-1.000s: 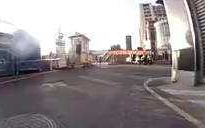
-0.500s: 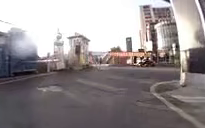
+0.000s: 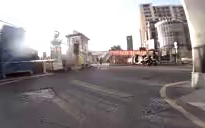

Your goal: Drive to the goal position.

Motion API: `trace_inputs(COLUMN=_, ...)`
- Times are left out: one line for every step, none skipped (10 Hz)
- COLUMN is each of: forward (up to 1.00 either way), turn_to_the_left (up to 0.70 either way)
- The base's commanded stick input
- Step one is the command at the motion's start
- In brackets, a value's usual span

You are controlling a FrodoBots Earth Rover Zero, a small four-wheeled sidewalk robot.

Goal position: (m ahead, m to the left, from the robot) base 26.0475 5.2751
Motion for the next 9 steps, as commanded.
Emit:
trace_inputs(forward=0.7, turn_to_the_left=0.0)
trace_inputs(forward=0.7, turn_to_the_left=0.0)
trace_inputs(forward=0.7, turn_to_the_left=0.0)
trace_inputs(forward=0.7, turn_to_the_left=0.0)
trace_inputs(forward=0.7, turn_to_the_left=0.0)
trace_inputs(forward=0.7, turn_to_the_left=0.0)
trace_inputs(forward=0.7, turn_to_the_left=0.0)
trace_inputs(forward=0.7, turn_to_the_left=0.0)
trace_inputs(forward=0.7, turn_to_the_left=0.0)
